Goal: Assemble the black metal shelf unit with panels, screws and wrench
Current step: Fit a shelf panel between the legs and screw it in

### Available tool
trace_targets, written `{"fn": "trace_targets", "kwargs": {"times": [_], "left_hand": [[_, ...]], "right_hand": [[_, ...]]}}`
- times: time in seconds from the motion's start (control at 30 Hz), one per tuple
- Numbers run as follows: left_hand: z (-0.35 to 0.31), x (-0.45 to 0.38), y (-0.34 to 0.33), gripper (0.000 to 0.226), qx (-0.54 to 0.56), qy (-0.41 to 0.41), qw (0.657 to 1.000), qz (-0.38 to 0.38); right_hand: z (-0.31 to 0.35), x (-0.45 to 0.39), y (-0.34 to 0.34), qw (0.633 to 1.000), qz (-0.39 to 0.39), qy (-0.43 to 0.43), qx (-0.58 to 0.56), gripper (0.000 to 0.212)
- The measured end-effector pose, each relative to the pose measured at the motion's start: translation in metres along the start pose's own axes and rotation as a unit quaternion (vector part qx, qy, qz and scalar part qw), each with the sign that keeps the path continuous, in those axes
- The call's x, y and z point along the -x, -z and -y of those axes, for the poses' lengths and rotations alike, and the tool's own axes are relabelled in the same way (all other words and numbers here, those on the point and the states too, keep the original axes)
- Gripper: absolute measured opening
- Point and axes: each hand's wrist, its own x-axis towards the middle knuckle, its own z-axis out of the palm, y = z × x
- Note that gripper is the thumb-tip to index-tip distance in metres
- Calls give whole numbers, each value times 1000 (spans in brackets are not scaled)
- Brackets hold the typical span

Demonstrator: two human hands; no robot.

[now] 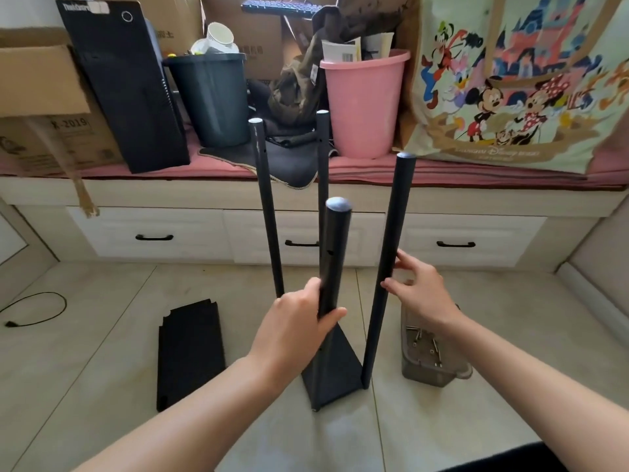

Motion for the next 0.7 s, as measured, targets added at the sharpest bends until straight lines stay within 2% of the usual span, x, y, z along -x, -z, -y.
{"fn": "trace_targets", "kwargs": {"times": [0.1, 0.23, 0.37, 0.47, 0.57, 0.63, 0.7], "left_hand": [[-10, 4, -8, 40, 8, -39, 999, 11], [-15, 5, -15, 44, 21, -42, 999, 3], [-22, -4, -22, 35, 76, 3, 997, -23], [-19, -21, -29, 27, 175, 84, 981, -31], [-12, -32, -32, 29, 260, 135, 956, -17], [-4, -36, -28, 33, 284, 159, 945, 13], [6, -45, -17, 21, 296, 168, 940, 9]], "right_hand": [[0, 0, -1, 999, 42, 8, -19, 71], [-2, -14, -3, 994, 73, -11, -79, 65], [-1, -25, -9, 979, 103, -60, -166, 59], [4, -27, -10, 963, 70, -114, -233, 47], [5, -22, -5, 973, 49, -108, -199, 45], [3, -16, 1, 986, 77, -73, -132, 50], [4, -9, 3, 990, 122, -39, -62, 52]]}}
